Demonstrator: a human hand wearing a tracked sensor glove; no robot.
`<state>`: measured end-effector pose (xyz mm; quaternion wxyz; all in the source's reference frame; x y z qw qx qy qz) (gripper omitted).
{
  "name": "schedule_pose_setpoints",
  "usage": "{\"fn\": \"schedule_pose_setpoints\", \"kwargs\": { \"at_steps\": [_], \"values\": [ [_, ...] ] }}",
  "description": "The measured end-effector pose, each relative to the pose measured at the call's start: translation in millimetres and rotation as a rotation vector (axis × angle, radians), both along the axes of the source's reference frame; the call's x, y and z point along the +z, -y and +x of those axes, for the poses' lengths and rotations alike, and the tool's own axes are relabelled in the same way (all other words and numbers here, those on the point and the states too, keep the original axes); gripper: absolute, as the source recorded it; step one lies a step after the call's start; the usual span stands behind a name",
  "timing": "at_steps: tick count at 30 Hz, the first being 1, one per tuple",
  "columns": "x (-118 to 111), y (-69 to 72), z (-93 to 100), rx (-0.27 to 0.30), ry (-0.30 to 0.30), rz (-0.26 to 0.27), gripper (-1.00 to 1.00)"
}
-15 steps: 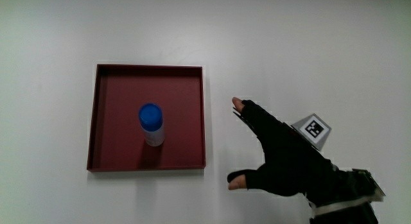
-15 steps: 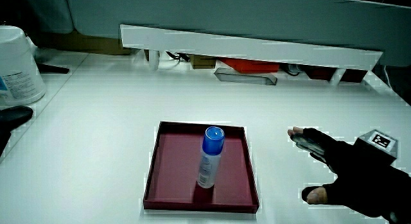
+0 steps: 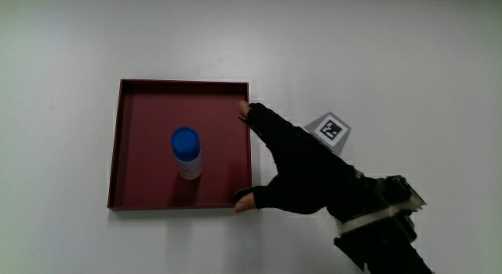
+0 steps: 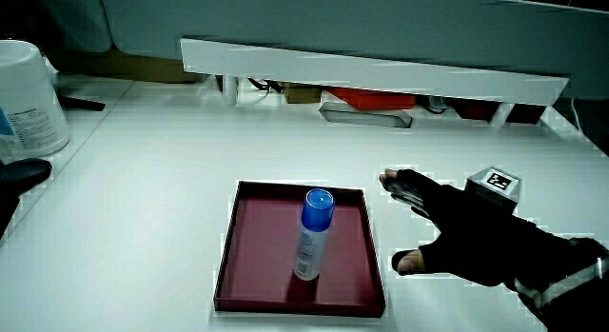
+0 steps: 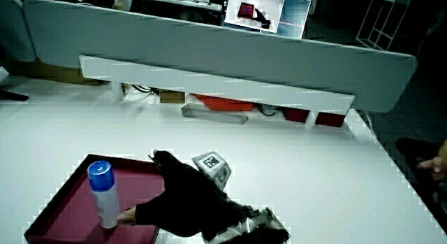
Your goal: Pick glue from plate
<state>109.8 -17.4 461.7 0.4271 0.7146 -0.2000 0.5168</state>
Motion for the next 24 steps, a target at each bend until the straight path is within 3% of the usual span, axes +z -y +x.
{"fn": "schedule_pose_setpoints", "kwargs": {
  "at_steps": [2,5,9,10,17,24],
  "values": [
    [4.0,2.6,-9.2,0.0,0.041,0.005,0.0],
    [10.4,6.4,-21.2,-0.013,0.025,-0.024,0.0],
    [17.0,10.8,-39.6,-0.025,0.114,-0.024,0.0],
    [16.4,11.1,-43.0,-0.023,0.102,-0.042,0.0],
    [33.3,14.5,-63.9,-0.038,0.149,-0.044,0.0],
    [40.9,15.1,-73.6,-0.028,0.187,-0.047,0.0]
  ]
}}
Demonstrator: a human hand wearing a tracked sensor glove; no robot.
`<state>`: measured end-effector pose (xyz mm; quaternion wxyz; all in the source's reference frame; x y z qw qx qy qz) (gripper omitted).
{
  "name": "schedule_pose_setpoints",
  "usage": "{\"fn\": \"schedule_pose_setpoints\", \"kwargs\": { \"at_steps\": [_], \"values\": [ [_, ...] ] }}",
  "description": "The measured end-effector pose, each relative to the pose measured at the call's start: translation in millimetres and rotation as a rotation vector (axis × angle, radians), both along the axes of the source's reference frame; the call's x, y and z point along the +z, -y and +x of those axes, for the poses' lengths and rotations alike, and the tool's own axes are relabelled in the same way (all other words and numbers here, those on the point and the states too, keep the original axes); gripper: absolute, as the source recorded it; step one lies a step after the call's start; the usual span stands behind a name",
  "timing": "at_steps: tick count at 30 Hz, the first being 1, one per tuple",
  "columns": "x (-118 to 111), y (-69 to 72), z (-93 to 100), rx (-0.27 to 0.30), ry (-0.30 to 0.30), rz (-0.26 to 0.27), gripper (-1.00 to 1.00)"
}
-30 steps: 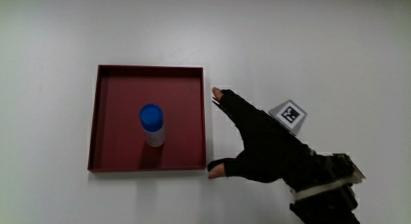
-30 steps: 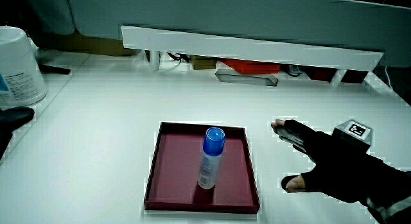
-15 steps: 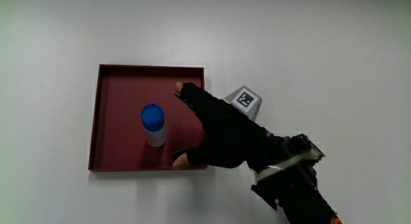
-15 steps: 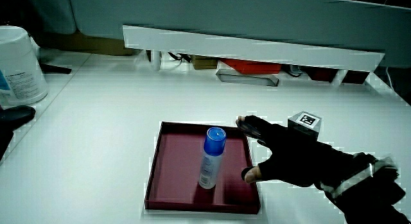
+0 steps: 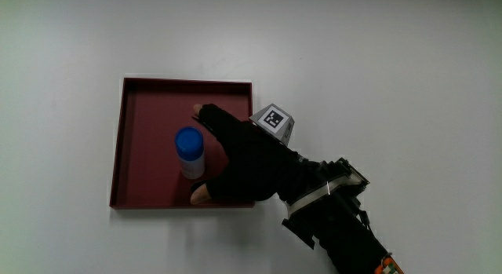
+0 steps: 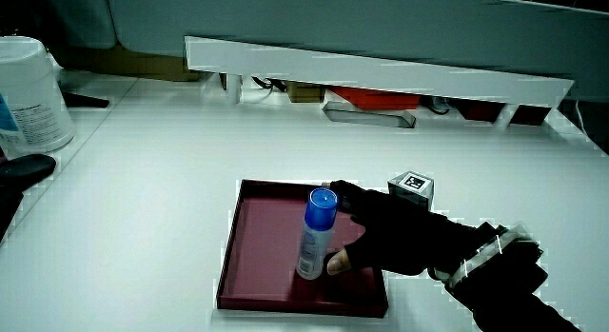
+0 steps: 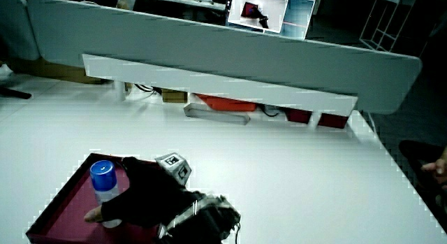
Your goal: Pick glue from plate
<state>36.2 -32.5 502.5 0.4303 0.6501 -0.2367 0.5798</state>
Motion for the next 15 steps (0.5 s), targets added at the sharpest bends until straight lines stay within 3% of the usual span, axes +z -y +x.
{"fn": "schedule_pose_setpoints", "kwargs": {
  "at_steps": [2,6,15],
  "values": [
    [2.1,-0.3,0.3,0.005,-0.012,0.001,0.0],
    [2.7,-0.1,1.3,0.044,0.027,0.003,0.0],
    [9.7,0.5,3.9,0.161,0.084,0.046,0.41]
  ]
}}
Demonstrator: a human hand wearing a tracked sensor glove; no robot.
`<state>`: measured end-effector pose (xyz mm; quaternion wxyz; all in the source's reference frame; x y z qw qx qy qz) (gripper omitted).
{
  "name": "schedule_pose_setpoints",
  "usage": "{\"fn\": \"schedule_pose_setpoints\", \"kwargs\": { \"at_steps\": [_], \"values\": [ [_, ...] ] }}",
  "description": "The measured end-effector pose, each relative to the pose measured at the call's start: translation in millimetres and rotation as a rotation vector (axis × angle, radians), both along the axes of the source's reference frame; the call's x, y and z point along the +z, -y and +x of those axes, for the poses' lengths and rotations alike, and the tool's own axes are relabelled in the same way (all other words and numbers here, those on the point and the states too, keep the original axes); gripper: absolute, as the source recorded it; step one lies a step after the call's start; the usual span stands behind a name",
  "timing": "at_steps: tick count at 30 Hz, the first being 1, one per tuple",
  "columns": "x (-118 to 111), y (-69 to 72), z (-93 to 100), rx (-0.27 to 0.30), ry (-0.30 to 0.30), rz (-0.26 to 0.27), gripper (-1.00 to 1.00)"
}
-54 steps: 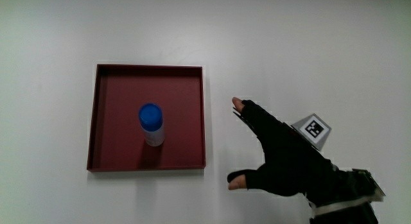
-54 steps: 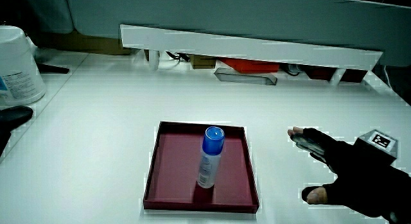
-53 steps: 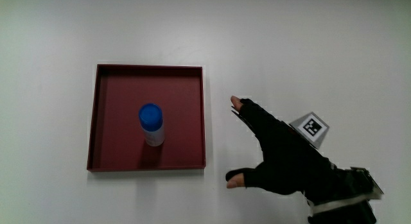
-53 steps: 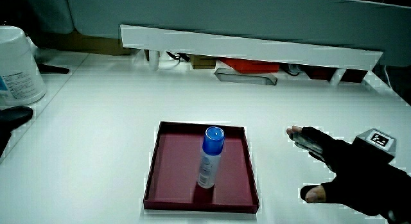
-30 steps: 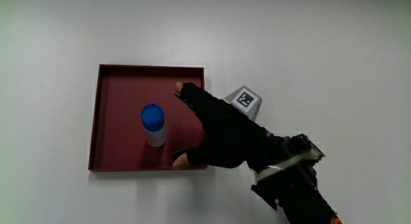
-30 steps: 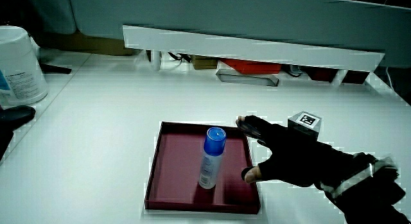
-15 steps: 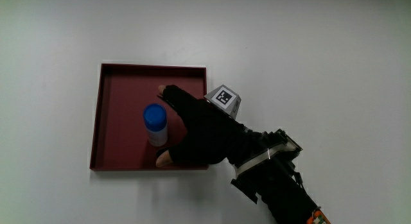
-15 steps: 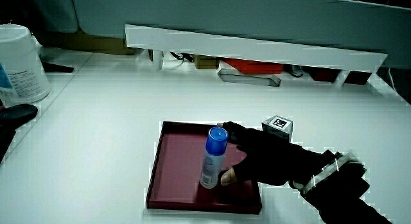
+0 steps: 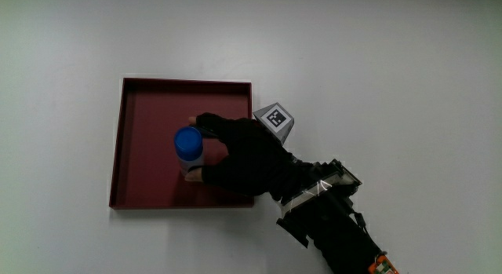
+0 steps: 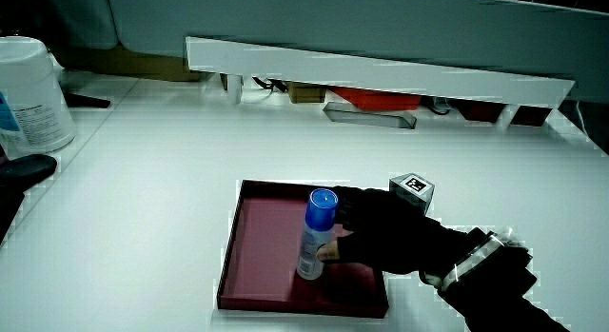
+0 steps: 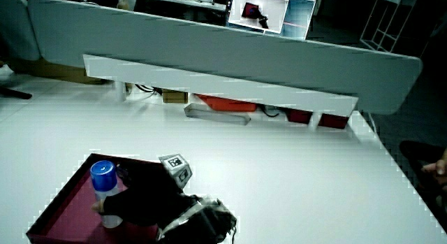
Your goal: Pick glue from plate
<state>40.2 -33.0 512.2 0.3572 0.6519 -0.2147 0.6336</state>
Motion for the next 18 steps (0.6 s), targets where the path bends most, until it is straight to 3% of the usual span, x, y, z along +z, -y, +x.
{"fn": "schedule_pose_setpoints", "kwargs": {
  "at_steps": [4,9,10,13,18],
  "values": [
    [1.8,-2.0,-1.3,0.023,0.03,-0.001,0.59],
    [3.0,-3.0,-2.1,0.043,0.017,0.032,0.82],
    [1.1,-3.6,-2.2,0.052,0.023,0.018,0.86],
    [2.4,-3.8,-2.2,0.06,0.026,0.05,1.0],
    [0.8,-5.0,-2.3,0.074,0.033,0.076,1.0]
  ]
}}
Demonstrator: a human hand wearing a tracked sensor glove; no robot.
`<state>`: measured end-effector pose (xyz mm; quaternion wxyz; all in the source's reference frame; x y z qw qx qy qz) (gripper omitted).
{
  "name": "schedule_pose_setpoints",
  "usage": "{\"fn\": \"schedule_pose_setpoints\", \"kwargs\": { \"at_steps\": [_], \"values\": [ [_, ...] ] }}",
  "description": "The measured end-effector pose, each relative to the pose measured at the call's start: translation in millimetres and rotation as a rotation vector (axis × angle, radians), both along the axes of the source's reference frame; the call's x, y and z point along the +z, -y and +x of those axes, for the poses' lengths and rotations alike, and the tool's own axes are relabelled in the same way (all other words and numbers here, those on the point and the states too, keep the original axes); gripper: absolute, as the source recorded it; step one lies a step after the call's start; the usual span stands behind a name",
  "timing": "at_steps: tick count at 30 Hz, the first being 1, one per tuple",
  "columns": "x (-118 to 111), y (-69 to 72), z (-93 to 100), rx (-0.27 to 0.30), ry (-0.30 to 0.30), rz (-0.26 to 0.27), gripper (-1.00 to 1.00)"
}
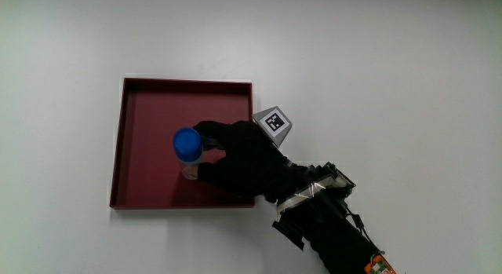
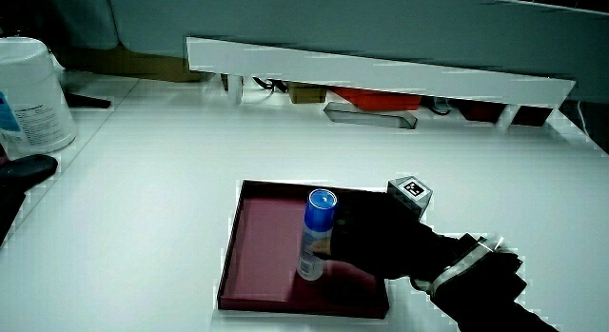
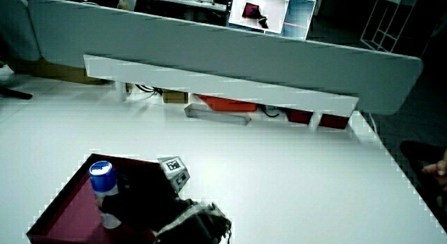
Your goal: Pick glue from plate
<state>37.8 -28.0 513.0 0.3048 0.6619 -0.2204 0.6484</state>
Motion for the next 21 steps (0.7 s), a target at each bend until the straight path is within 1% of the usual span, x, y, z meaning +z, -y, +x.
{"fn": "schedule_pose_setpoints", "kwargs": {
  "at_steps": [2,3,4,5,6,7,9,11,12,13,14,16,17,19,21],
  "values": [
    [-2.1,-0.5,0.8,-0.002,-0.005,-0.013,1.0],
    [-2.6,-0.1,1.5,0.003,0.03,-0.024,1.0],
    [-4.0,0.9,3.2,0.009,0.037,-0.028,1.0],
    [-7.8,1.9,4.7,0.012,0.056,-0.029,1.0],
    [-12.6,2.7,7.1,0.014,0.054,-0.031,1.0],
    [-17.9,4.0,9.3,0.021,0.067,-0.021,1.0],
    [-30.2,6.3,13.9,0.027,0.086,-0.02,1.0],
    [-41.5,8.0,20.7,0.034,0.091,-0.036,1.0],
    [-45.9,9.2,25.0,0.04,0.078,-0.028,1.0],
    [-51.4,9.6,28.9,0.052,0.089,-0.033,1.0],
    [-55.2,10.7,33.2,0.06,0.095,-0.02,1.0],
    [-64.2,12.5,42.4,0.079,0.067,-0.001,1.0],
    [-67.4,13.0,46.9,0.092,0.084,-0.005,1.0],
    [-71.4,14.3,58.5,0.117,0.05,0.008,1.0],
    [-78.2,15.5,68.3,0.138,0.062,0.022,1.0]
  ]
}}
